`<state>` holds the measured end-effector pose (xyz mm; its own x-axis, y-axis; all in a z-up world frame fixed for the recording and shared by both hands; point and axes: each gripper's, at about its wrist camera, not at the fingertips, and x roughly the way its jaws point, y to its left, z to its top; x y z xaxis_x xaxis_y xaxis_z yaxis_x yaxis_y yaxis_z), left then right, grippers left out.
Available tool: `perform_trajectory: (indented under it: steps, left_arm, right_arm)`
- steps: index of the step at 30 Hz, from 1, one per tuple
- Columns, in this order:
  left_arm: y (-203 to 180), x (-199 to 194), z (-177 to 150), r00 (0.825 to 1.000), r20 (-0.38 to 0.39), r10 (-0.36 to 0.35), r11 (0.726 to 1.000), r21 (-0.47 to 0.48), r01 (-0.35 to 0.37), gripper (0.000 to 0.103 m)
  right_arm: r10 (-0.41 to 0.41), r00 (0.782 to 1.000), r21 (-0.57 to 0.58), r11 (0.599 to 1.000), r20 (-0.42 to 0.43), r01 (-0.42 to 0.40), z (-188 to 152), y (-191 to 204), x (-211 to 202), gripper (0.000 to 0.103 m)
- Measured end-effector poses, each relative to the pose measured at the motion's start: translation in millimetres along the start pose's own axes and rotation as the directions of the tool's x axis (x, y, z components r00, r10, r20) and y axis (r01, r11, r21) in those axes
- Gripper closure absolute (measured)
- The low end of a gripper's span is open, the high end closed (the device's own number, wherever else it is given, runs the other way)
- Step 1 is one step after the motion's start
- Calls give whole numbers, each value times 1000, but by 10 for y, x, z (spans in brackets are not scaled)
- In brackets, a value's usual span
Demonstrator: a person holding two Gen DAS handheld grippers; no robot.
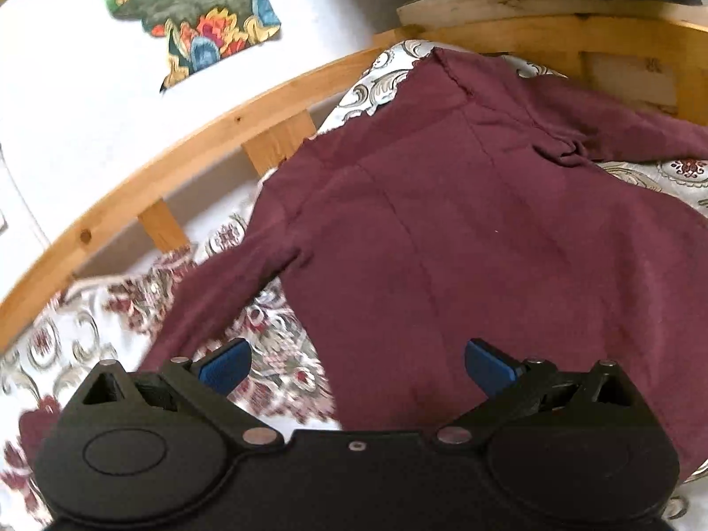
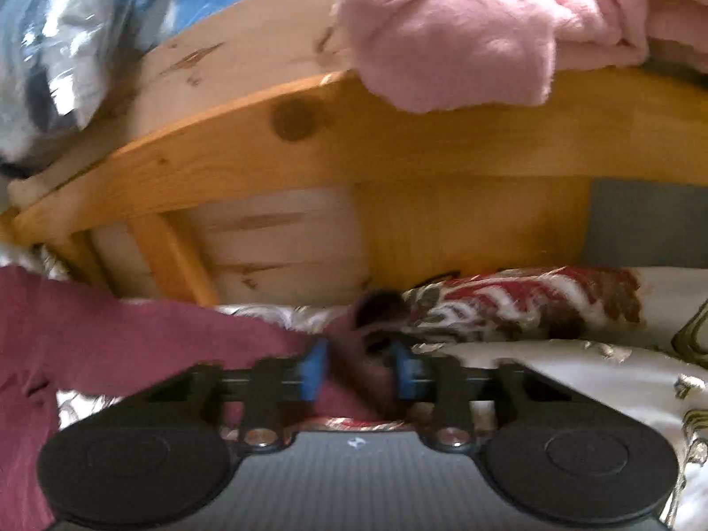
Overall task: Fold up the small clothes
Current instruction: 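Grasp the shirt sleeve cuff with the right gripper and lift it, then lay the held sleeve across the shirt body and open the right gripper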
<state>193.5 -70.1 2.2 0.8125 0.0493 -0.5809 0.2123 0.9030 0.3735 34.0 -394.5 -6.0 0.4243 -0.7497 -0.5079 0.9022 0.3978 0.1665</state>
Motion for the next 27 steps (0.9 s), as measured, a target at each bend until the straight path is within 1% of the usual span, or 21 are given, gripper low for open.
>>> perform_trajectory:
  steps: [1, 3, 5, 7, 8, 9, 10, 12, 13, 14, 15, 16, 17, 18, 19, 21, 23, 25, 27]
  left_arm:
    - [41, 12, 23, 1000, -2, -3, 1000, -1, 3, 1]
    - [149, 57, 71, 1000, -18, -16, 1000, -27, 15, 1]
    - [268, 119, 113, 999, -43, -16, 997, -72, 13, 1]
    - [408, 180, 147, 998, -61, -18, 991, -136, 10, 1]
    - [487, 200, 154, 998, -66, -15, 984, -175, 4, 1]
    - [561, 211, 159, 998, -68, -10, 977, -211, -5, 1]
    - [618, 215, 157, 998, -66, -6, 972, -235, -9, 1]
    - [730, 202, 137, 998, -56, 8, 962, -271, -23, 1]
    - [781, 190, 120, 999, -50, 20, 959, -280, -34, 1]
    - [823, 186, 106, 998, -46, 33, 958, -285, -45, 1]
    - [863, 174, 82, 998, -41, 50, 956, -287, -60, 1]
    - [905, 164, 55, 997, -40, 66, 954, -290, -74, 1]
    - [952, 156, 22, 996, -42, 80, 952, -293, -89, 1]
    - [999, 154, -10, 995, -46, 89, 950, -298, -99, 1]
    - [1043, 151, -44, 994, -53, 98, 947, -303, -109, 1]
    - [1124, 143, -112, 990, -71, 119, 940, -313, -135, 1]
    - [1191, 122, -168, 987, -86, 139, 936, -315, -159, 1]
    - [1239, 98, -198, 983, -98, 152, 934, -310, -176, 1]
    - [1267, 69, -214, 982, -101, 159, 936, -300, -183, 1]
  right_arm:
    - [11, 1000, 1, 1000, 19, -11, 10, 21, -31, 92]
    - [38, 995, -41, 999, 93, -35, 34, 147, -183, 94]
    - [95, 977, -138, 988, 191, -69, 51, 393, -435, 94]
    - [190, 949, -227, 965, 253, -133, 55, 678, -696, 94]
    - [248, 930, -268, 947, 270, -175, 56, 837, -826, 94]
    - [325, 904, -310, 921, 278, -236, 51, 1025, -972, 94]
    - [381, 882, -341, 897, 278, -280, 33, 1150, -1086, 94]
    - [520, 812, -444, 813, 265, -377, -82, 1494, -1366, 94]
    - [578, 779, -485, 768, 244, -418, -154, 1633, -1483, 94]
    - [640, 739, -519, 713, 209, -471, -247, 1787, -1587, 94]
    - [685, 708, -544, 665, 172, -511, -337, 1922, -1661, 95]
    - [731, 671, -571, 606, 126, -553, -462, 2068, -1743, 95]
    - [762, 641, -590, 561, 93, -581, -562, 2186, -1795, 95]
    - [794, 606, -615, 502, 50, -607, -697, 2288, -1862, 95]
    - [817, 577, -639, 449, 10, -624, -831, 2361, -1934, 95]
    - [847, 529, -662, 363, -60, -656, -1073, 2476, -2069, 95]
    - [863, 489, -670, 288, -130, -685, -1327, 2517, -2190, 95]
    - [865, 469, -685, 232, -179, -690, -1481, 2546, -2249, 95]
    - [859, 460, -685, 196, -226, -702, -1617, 2538, -2266, 95]
